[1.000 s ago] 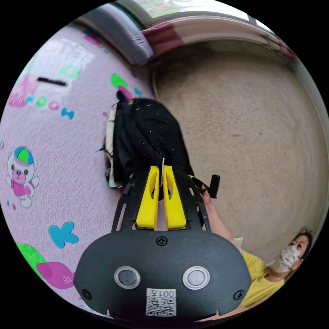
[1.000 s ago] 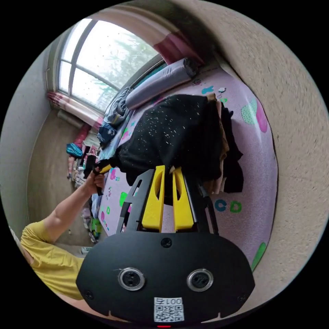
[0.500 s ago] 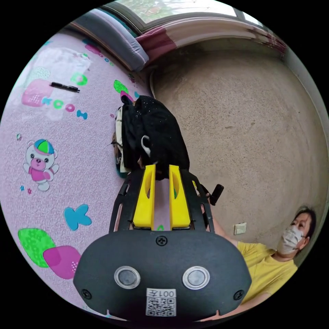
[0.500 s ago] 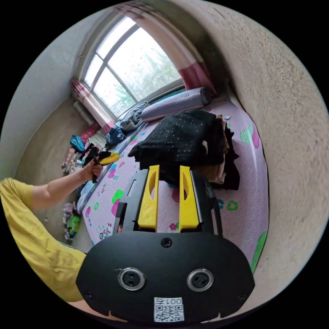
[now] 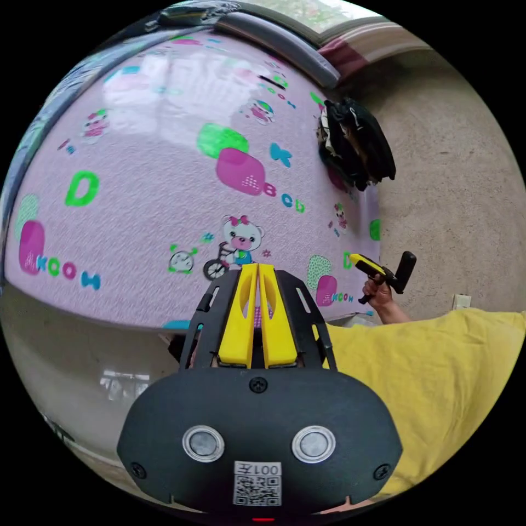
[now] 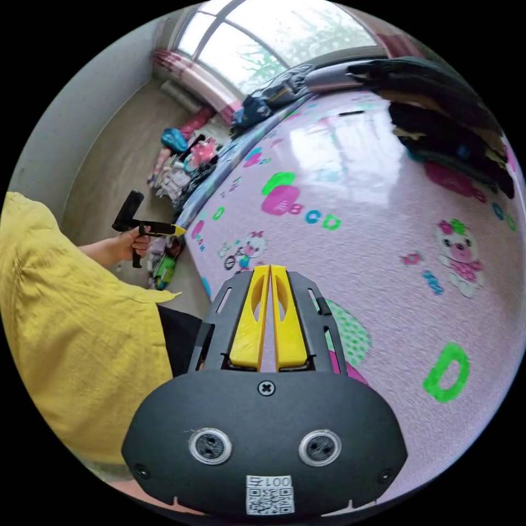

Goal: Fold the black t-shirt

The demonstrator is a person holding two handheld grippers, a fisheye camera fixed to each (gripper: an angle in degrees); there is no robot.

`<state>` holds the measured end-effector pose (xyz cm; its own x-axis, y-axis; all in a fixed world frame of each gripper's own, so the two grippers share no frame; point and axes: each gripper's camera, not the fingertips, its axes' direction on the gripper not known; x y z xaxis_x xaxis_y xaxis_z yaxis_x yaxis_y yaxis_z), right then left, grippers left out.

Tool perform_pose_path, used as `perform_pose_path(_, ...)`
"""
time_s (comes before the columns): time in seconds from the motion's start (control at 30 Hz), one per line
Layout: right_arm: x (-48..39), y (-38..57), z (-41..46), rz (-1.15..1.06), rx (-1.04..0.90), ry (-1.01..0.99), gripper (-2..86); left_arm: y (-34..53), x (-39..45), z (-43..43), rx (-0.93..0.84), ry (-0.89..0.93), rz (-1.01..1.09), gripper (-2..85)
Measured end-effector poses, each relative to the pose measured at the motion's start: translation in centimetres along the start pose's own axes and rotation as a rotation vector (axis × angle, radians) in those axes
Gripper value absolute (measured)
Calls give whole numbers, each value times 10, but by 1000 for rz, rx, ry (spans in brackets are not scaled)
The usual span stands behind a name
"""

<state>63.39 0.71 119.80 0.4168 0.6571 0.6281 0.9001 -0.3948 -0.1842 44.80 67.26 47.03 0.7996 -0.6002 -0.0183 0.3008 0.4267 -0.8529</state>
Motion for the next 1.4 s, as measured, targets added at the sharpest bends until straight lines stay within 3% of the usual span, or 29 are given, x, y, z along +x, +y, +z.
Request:
perform_pose_path(0.3,-143,-97,119,-401,-46,-67,5,218,-58,-111,336,-72,-49,-14)
perform_pose_path(0.53,-254,-111,226,-393,62,-165,6,433,-133,-171,497,-106,-179,-14)
perform_pose_path(0.77,-359,-137,354,-512,-98,-257,7,599,-171,-226,621,-140,-359,-13)
perform_pose_path(0.93,-401,-173,422,-591,-140,-255,7,642,-193,-263,658,-176,-395,-14)
perform_pose_path(1.17,-427,-244,536,-588,-128,-229,8,635,-212,-360,639,-357,-251,-15)
perform_pose_path(1.4,-499,-335,657,-656,-178,-262,8,650,-236,-453,627,-384,-252,-15)
